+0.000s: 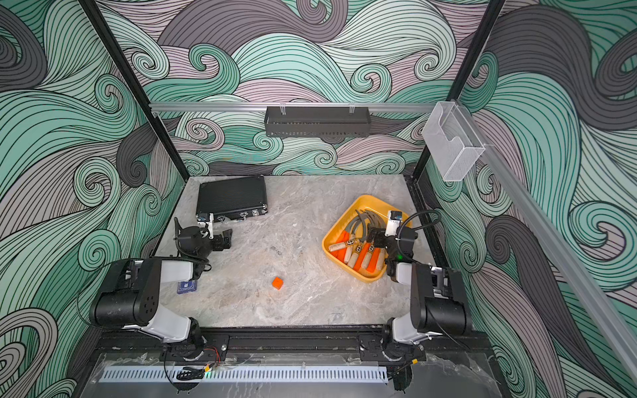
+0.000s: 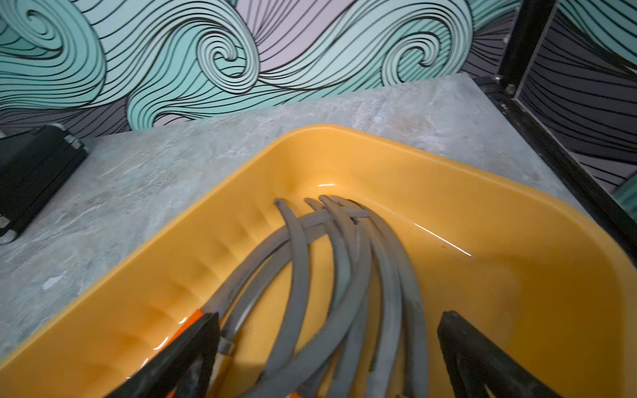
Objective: Put small sickles into storage boxes
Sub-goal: Reset both arms
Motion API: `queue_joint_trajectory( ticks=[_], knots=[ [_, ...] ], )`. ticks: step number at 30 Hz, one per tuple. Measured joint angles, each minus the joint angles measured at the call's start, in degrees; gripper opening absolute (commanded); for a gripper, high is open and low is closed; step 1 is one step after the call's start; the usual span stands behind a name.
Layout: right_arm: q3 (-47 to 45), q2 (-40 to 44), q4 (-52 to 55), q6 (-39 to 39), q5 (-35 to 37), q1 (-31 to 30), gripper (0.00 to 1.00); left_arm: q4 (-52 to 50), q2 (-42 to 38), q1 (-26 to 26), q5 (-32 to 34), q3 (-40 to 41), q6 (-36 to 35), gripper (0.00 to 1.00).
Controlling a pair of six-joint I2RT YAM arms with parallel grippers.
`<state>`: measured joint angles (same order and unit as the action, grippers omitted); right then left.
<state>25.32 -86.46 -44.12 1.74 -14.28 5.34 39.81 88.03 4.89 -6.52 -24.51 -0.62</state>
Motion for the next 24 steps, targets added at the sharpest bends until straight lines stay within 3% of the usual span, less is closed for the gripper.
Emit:
queue_joint_trajectory(
  ticks=[7, 11, 13, 24],
  knots=[
    [0.31, -0.04, 0.52, -3.72, 0.35, -3.52, 1.00, -0.22, 0.00, 0.00, -0.13, -0.07, 0.02, 0.99],
    [-6.54, -1.60, -10.25, -4.72, 0.57, -3.80, 1.00, -0.26, 0.00, 0.00, -0.13, -0.11, 0.02, 0.98],
    [-8.96, -1.97, -10.78, -4.96, 0.59, -3.89, 1.00, -0.28, 0.00, 0.00, -0.15, -0.11, 0.02, 0.98],
    [-3.50, -2.91, -8.74, -4.50, 3.98, -3.96, 1.00, -0.39, 0.00, 0.00, -0.15, -0.11, 0.02, 0.99]
  ],
)
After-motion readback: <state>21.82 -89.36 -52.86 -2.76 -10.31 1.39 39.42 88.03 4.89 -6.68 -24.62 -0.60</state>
